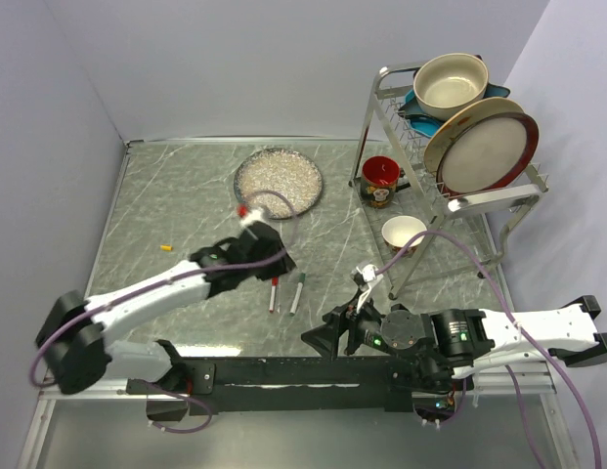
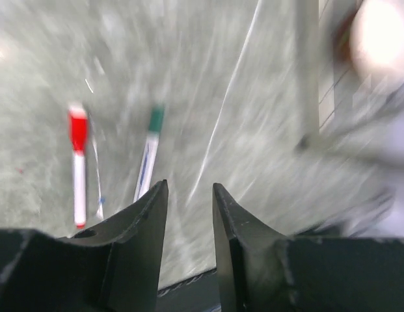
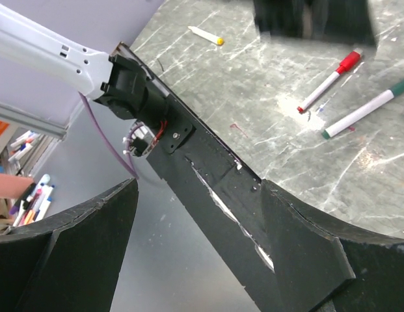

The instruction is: Insert the pens into the pen caps

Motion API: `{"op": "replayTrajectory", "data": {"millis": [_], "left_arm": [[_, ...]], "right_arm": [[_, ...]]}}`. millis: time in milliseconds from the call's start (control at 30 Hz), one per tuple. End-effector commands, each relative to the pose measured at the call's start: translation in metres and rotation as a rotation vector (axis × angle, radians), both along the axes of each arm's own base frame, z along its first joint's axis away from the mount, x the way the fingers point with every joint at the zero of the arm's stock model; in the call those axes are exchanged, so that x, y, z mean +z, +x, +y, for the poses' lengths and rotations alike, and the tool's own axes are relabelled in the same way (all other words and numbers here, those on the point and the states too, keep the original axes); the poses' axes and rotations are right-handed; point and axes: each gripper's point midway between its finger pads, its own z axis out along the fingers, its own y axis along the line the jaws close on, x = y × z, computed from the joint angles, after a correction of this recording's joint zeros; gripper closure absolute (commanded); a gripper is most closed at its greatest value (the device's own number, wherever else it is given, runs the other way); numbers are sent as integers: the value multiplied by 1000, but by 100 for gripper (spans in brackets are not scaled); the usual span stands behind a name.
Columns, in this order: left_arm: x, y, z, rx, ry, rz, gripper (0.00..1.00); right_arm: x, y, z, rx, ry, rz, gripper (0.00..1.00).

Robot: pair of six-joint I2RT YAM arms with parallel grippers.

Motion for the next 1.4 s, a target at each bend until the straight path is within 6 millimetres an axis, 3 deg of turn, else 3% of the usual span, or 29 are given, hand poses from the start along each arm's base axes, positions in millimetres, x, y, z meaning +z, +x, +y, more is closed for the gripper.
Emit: {"op": "replayTrajectory", "data": {"millis": [0, 33, 67, 100, 167, 267, 533, 667, 833, 1033, 1367], "left_arm": [[38, 37, 78, 428, -67, -33, 65], [37, 38, 99, 534, -66, -23, 65], [22, 34, 135, 718, -44, 18, 65], [26, 29, 155, 808, -71, 11, 64], [15, 21, 193, 970, -69, 37, 58], [10, 11, 229, 1066, -59, 43, 41], [-26, -15, 297, 1315, 30, 225, 27], [-54, -25, 308, 1365, 34, 368, 37], [-82, -37, 323, 1451, 72, 440, 41], [-102, -40, 332, 1484, 104, 514, 53], [-127, -35, 335, 1474, 126, 566, 57]], "right_arm": [[8, -2, 5, 15, 56, -4, 17], [7, -3, 6, 20, 57, -5, 17], [7, -4, 7, 27, 59, -6, 17], [8, -5, 8, 34, 62, -6, 17], [6, -6, 10, 40, 56, -7, 17], [2, -8, 12, 53, 40, -10, 17], [3, -12, 14, 77, 31, -10, 17], [5, -12, 11, 75, 50, -4, 17], [6, -12, 7, 77, 59, -1, 17], [5, -13, 6, 83, 54, 2, 17], [5, -12, 7, 84, 47, -8, 17]]}}
